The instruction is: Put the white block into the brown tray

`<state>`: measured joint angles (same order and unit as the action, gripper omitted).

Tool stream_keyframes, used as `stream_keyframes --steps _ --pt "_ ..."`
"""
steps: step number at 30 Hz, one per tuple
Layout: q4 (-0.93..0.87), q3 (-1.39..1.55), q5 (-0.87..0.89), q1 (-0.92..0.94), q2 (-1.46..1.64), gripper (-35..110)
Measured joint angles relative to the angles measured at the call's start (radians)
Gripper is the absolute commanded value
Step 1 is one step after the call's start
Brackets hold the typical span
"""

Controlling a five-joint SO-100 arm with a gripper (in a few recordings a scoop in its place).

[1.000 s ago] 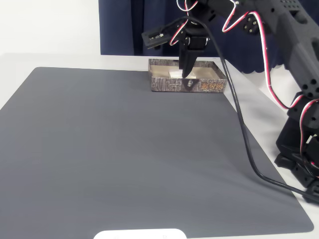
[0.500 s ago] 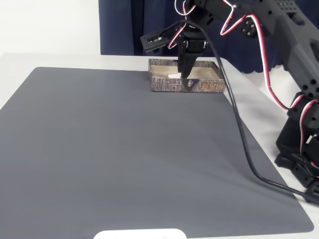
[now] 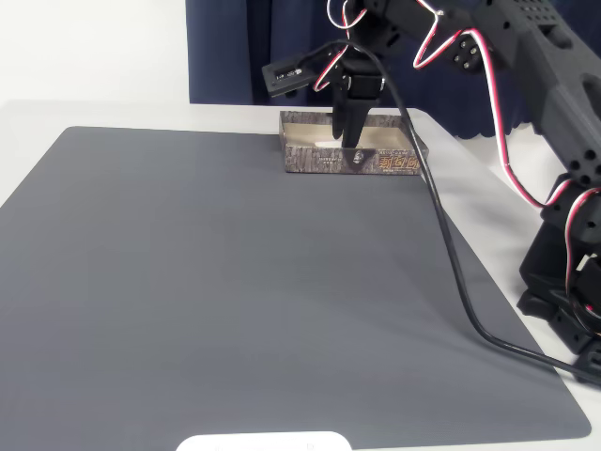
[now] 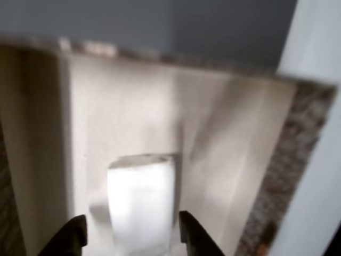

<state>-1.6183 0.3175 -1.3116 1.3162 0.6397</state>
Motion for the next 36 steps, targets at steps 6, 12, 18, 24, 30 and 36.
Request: stream_keyframes --steps 6,12,18,24,30,36 --pt "0.002 0.000 -0.002 -0.006 0.000 41" --pt "0.018 0.028 0.009 -0.023 0.051 26" --pt "0.025 0.218 0.101 -0.063 0.249 0" --pt "0.021 0.517 0.255 -0.132 0.465 0" --pt "0.040 0.867 0.451 -0.288 0.695 0" --pt "0.106 1.177 0.686 -0.531 0.943 0"
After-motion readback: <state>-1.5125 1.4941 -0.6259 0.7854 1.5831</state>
